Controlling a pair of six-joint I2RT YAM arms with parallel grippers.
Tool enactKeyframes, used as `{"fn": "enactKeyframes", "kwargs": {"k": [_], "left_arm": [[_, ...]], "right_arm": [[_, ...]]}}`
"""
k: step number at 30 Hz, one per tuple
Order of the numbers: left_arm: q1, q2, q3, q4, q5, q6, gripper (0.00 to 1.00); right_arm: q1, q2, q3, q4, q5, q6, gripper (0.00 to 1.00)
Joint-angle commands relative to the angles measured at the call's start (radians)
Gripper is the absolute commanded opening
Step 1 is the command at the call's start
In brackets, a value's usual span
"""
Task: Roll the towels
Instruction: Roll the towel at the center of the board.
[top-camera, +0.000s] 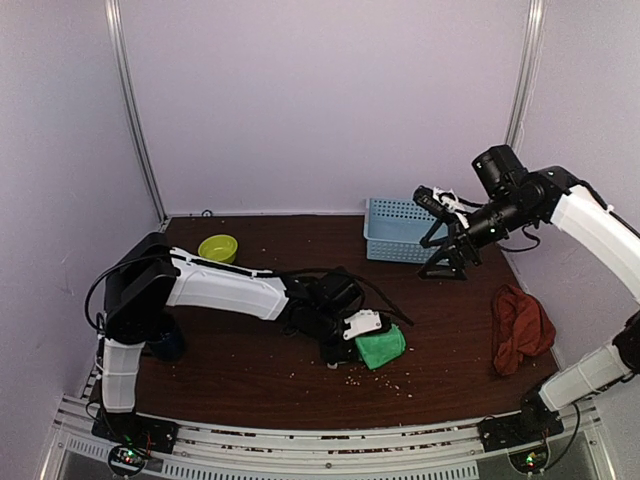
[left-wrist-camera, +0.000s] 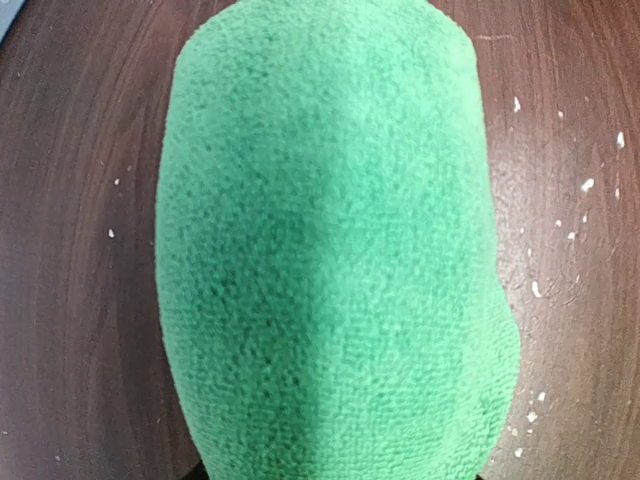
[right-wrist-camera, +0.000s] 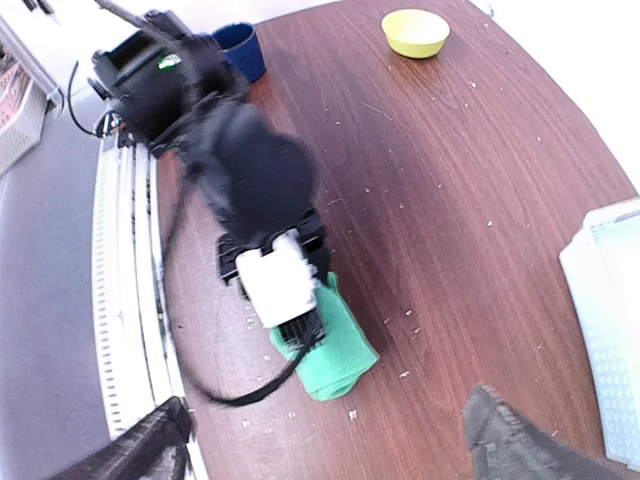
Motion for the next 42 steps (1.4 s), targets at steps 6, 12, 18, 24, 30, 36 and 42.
{"fn": "enactKeyframes", "kwargs": {"k": [6,12,18,24,30,36,42], "left_arm": [[0.077,0.078,0.058,-0.131,0.248,-0.103,0.44],[0.114,0.115,0.127,-0.179,0.32,-0.136,0.44],[0.127,0.128,0.142,-0.177,0.348,-0.15,0.44],[0.131,0.139,0.141,-0.164,0.38,-0.149,0.44],[0.136,0.134,0.134,-0.164,0.399,-0.123,0.44],[0.151,0.135,0.136,-0.153,0.429,-0.122,0.44],[0.167,0.149,0.143,-0.151,0.516,-0.115,0.43]], "right_arm": [[0.082,-0.116,-0.175,-0.059,-0.001,-0.284,0.62],[0.319,-0.148,-0.304,0.123,0.305,-0.233,0.5],[0.499,-0.069,-0.377,0.265,0.512,-0.197,0.42],[0.577,0.039,-0.461,0.496,0.739,-0.135,0.47],[0.599,0.126,-0.497,0.627,0.829,-0.156,0.56],[0.612,0.161,-0.573,0.742,0.885,-0.222,0.62],[0.616,0.22,-0.619,0.847,0.898,-0.242,0.64]]}}
